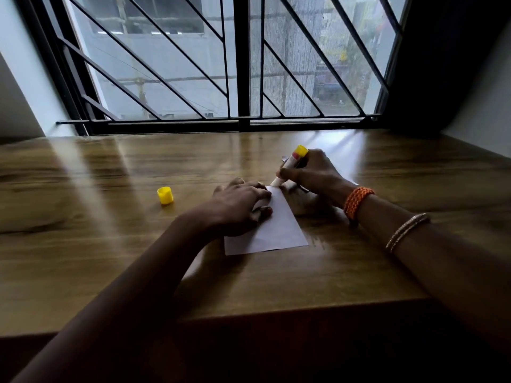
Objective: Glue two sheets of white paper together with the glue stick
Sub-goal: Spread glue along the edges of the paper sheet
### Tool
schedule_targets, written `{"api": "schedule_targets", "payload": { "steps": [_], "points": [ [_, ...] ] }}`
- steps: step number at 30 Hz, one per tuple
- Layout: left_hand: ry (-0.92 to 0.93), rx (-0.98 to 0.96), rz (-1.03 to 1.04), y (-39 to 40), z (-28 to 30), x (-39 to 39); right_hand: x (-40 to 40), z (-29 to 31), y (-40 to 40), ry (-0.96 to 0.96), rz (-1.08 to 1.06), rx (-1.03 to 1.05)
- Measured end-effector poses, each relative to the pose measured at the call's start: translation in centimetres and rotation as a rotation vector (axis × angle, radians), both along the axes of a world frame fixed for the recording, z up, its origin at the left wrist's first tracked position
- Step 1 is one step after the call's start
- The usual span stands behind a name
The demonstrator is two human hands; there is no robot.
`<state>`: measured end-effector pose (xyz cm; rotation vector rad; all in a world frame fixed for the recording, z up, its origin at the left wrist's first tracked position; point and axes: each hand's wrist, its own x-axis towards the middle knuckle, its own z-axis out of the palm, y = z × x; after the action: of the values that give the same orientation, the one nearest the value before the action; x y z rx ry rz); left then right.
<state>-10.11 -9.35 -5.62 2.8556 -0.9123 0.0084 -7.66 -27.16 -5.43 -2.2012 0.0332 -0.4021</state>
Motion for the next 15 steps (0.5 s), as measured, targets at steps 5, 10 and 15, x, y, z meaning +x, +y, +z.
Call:
{"api": "schedule_targets", "payload": {
  "steps": [5, 10, 15],
  "points": [
    [-0.001, 0.003, 0.002, 0.0, 0.2, 0.0, -0.2, -0.1, -0.1, -0.005, 0.011, 0.012],
    [-0.002, -0.009, 0.013, 0.1, 0.2, 0.0, -0.8, -0.2, -0.2, 0.011, 0.056, 0.016],
    [-0.005, -0.029, 0.017, 0.1, 0.1, -0.1, -1.9, -0.1, -0.3, 0.017, 0.088, 0.023]
  ]
}}
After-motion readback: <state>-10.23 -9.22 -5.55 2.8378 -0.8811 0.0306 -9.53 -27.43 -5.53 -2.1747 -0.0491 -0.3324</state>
